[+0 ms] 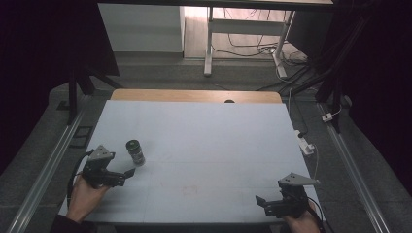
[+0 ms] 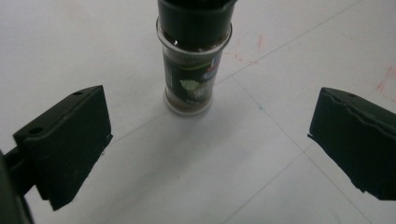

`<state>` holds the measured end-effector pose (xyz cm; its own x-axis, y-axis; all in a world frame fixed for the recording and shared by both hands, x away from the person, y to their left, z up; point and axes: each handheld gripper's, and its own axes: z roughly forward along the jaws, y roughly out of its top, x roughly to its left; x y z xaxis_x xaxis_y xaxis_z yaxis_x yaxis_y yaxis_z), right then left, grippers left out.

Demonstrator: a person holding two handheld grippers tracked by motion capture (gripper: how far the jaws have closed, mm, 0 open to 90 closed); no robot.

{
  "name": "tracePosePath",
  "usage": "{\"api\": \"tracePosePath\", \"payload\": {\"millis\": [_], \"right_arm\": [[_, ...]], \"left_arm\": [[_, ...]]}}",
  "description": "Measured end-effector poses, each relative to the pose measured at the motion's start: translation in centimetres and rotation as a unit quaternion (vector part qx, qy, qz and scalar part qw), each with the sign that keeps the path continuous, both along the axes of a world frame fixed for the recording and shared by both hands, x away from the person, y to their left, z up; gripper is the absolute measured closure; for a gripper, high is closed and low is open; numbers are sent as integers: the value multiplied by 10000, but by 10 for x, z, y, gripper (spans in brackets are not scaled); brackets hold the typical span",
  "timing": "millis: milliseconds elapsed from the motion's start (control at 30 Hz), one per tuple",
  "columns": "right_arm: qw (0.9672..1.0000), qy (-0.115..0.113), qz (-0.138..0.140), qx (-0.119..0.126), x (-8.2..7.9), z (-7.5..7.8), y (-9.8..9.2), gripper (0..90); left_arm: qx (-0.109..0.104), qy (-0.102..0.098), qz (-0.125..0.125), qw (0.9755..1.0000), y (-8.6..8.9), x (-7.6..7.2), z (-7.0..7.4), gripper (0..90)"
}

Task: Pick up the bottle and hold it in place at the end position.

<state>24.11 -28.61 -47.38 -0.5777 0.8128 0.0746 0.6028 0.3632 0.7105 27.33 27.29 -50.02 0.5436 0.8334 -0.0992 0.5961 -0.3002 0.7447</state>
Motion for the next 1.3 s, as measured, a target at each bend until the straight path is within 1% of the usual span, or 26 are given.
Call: {"api": "tracePosePath", "payload": {"millis": [67, 200, 300, 433, 600, 733, 800, 833, 867, 933, 967, 1000, 1033, 1100, 1133, 1200, 1233, 1300], "right_arm": [[10000, 2, -4, 2, 0, 0, 0, 0], [10000, 6, -2, -3, 0, 0, 0, 0], [10000, 6, 3, -3, 0, 0, 0, 0], [10000, 7, 8, -4, 0, 0, 0, 0], [10000, 4, 12, -5, 0, 0, 1, 0], [10000, 1, 25, -7, 0, 0, 1, 0], [10000, -2, 22, -7, 0, 0, 1, 0], [10000, 2, 18, -6, 0, 0, 1, 0], [10000, 4, 20, -5, 0, 0, 1, 0], [10000, 1, 30, -6, 0, 0, 1, 0], [10000, -5, 29, -13, 0, 0, 1, 0], [10000, -3, 32, -14, 0, 0, 1, 0], [10000, -3, 32, -14, 0, 0, 1, 0], [10000, 0, 33, -16, 0, 0, 1, 0], [10000, 0, 33, -16, 0, 0, 1, 0], [10000, 1, 36, -17, 0, 0, 1, 0], [10000, 1, 36, -17, 0, 0, 1, 0], [10000, 2, 34, -17, 0, 0, 1, 0]], "left_arm": [[29, -18, -27, 10000, 0, 5, -1, 0], [83, 6, -26, 10000, -2, 15, -5, 0], [119, 48, -3, 9999, -3, 23, -8, 0], [145, 88, -36, 9998, -6, 33, -12, 0], [293, 95, -111, 9995, -13, 43, -17, 0], [469, 101, -152, 9987, -17, 49, -20, 7], [530, 79, -188, 9984, -18, 51, -21, 33], [584, 76, -209, 9980, -19, 51, -21, 57], [591, 65, -230, 9980, -19, 51, -21, 83], [571, 55, -281, 9980, -18, 51, -21, 149], [571, 37, -309, 9979, -18, 51, -21, 213], [557, 29, -330, 9979, -18, 51, -21, 247], [550, 20, -348, 9979, -18, 50, -21, 247], [548, 12, -384, 9978, -17, 50, -20, 327], [543, 8, -407, 9977, -17, 50, -20, 327], [561, 0, -429, 9975, -17, 50, -20, 386], [566, -6, -444, 9974, -18, 49, -20, 386], [603, -15, -458, 9971, -18, 49, -20, 425]]}}
